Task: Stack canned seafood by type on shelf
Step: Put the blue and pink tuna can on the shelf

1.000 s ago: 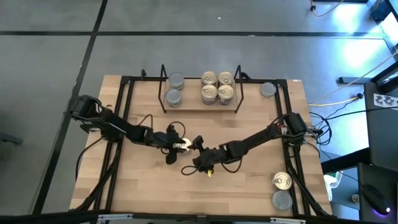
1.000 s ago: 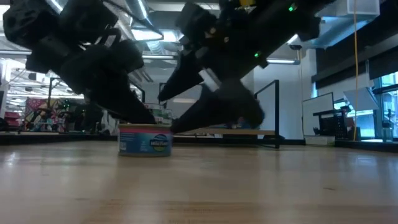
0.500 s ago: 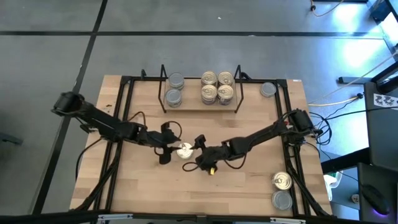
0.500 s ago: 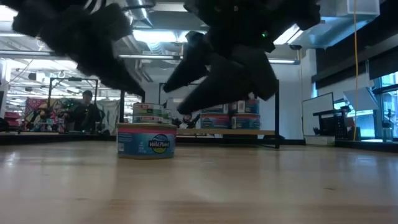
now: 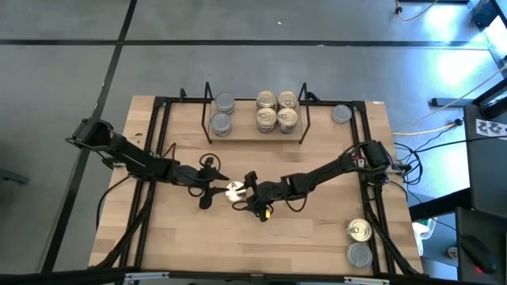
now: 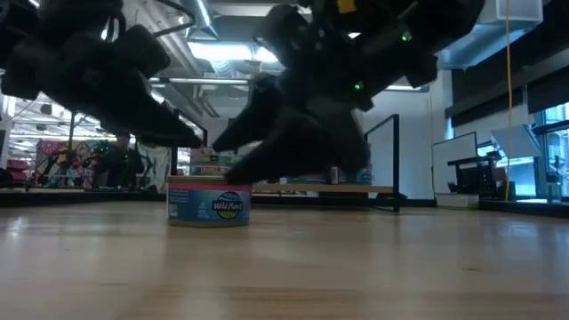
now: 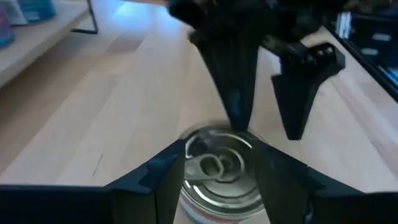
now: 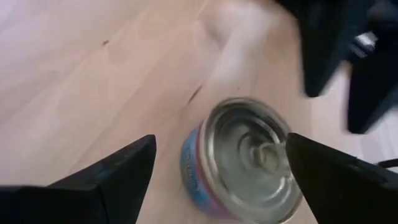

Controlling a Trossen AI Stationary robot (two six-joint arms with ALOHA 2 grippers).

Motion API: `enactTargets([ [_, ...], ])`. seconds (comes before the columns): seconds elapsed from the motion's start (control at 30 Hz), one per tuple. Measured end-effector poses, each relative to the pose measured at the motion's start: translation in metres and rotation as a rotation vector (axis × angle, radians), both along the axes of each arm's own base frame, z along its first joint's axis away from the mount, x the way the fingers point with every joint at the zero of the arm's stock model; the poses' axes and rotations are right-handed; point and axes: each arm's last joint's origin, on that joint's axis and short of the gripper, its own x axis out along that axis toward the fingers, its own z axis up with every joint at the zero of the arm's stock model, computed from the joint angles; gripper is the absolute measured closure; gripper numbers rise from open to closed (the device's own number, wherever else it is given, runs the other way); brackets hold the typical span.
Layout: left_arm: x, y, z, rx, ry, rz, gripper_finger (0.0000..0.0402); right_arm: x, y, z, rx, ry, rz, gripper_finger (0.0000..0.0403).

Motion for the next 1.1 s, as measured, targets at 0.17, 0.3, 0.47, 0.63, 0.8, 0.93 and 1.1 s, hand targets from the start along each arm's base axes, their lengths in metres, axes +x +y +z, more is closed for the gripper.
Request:
enactTargets([
  [0.17, 0.007, 0.000, -0.014, 0.025, 0.068, 0.002, 0.0219, 0.002, 0.000, -0.004, 0.000, -0.014, -0.005, 0.0050],
  [0.3, 0.011, 0.002, -0.023, 0.016, 0.072, 0.014, 0.0219, 0.002, 0.000, -0.005, -0.002, -0.004, -0.005, 0.0050],
  [0.47, 0.015, 0.004, -0.028, 0.003, 0.060, 0.011, 0.0219, 0.002, 0.000, -0.010, -0.007, 0.006, -0.005, 0.0050],
  [0.63, 0.018, 0.006, -0.032, 0.021, 0.057, 0.003, 0.0219, 0.003, 0.001, -0.018, -0.018, 0.025, -0.001, 0.0050],
  [0.8, 0.019, 0.014, -0.039, -0.018, 0.083, 0.058, 0.0219, 0.003, 0.000, -0.022, -0.050, 0.028, -0.031, 0.0050],
  [0.93, 0.019, 0.019, -0.045, -0.055, 0.110, 0.096, 0.0219, 0.004, -0.001, -0.030, -0.120, 0.034, -0.061, 0.0050],
  [1.1, 0.019, 0.020, -0.045, -0.055, 0.104, 0.098, 0.0219, 0.006, -0.002, -0.035, -0.193, 0.018, -0.092, 0.0050],
])
